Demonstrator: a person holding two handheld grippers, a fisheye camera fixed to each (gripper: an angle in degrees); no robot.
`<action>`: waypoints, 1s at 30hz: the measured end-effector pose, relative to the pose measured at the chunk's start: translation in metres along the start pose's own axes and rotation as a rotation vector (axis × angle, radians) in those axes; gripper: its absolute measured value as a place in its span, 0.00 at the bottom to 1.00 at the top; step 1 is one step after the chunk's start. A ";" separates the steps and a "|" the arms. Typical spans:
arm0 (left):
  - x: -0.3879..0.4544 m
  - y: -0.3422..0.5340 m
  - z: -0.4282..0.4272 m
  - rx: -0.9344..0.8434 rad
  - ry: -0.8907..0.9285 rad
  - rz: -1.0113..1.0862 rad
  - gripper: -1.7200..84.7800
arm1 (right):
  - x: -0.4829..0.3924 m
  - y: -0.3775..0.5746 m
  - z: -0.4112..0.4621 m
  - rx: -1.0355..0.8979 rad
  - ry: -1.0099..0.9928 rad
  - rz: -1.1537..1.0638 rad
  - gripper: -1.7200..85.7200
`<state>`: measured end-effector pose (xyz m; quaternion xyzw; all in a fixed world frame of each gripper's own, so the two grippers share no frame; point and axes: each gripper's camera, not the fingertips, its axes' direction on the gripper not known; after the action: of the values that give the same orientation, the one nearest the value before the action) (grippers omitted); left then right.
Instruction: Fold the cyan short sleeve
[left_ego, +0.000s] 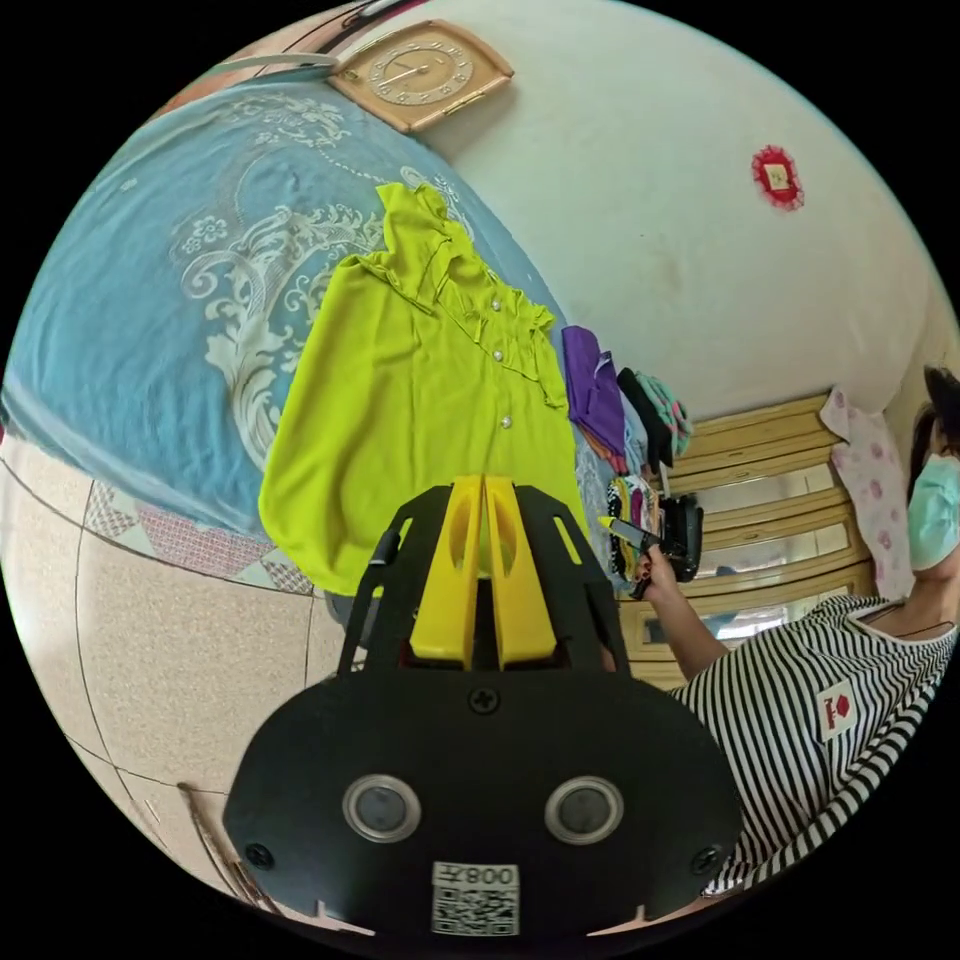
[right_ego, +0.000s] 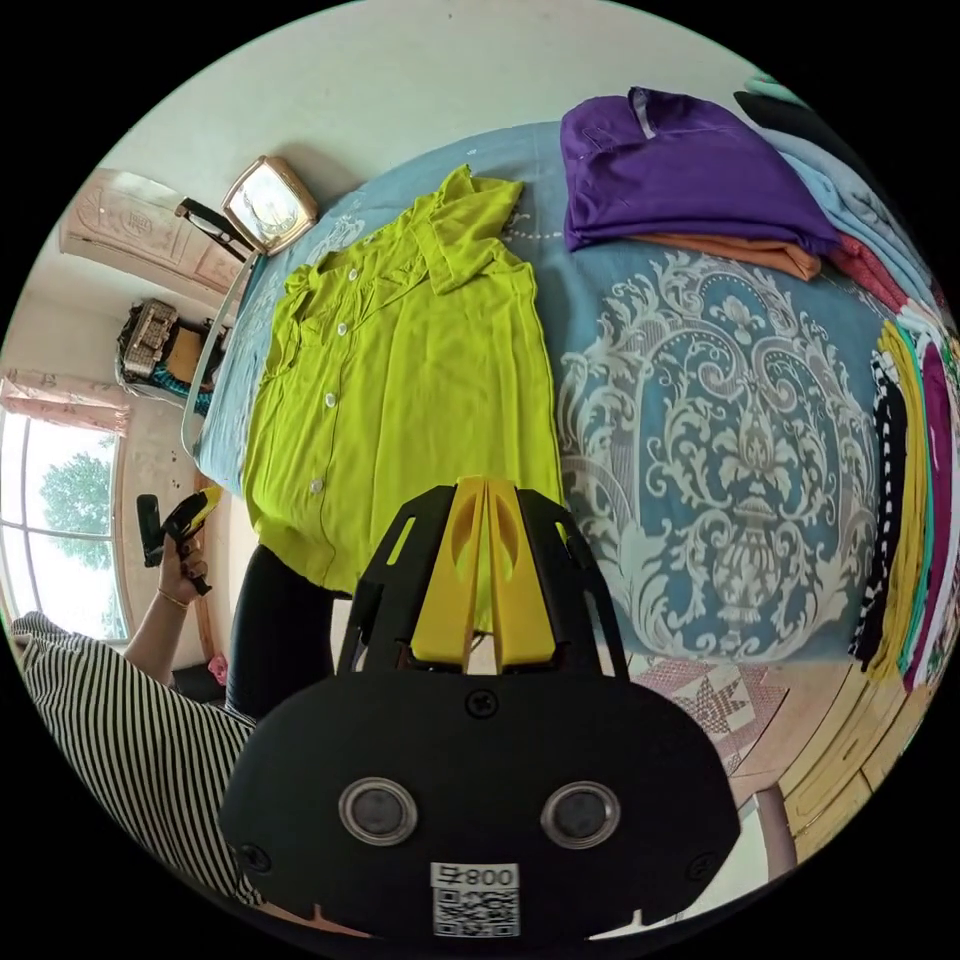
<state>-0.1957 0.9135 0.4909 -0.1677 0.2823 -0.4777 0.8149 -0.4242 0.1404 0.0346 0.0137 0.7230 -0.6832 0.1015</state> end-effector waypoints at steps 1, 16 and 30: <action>-0.001 0.008 -0.004 0.010 0.011 -0.005 0.02 | 0.003 0.009 -0.002 -0.004 0.004 0.006 0.02; -0.040 0.172 -0.048 0.047 0.036 -0.106 0.03 | 0.131 0.161 0.005 0.076 -0.176 0.205 0.08; -0.066 0.222 -0.013 -0.004 0.054 -0.149 0.05 | 0.197 0.139 0.071 -0.049 -0.263 0.278 0.09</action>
<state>-0.0774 1.0790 0.3797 -0.1770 0.2922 -0.5406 0.7688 -0.5859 0.0562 -0.1386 0.0216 0.7109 -0.6408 0.2890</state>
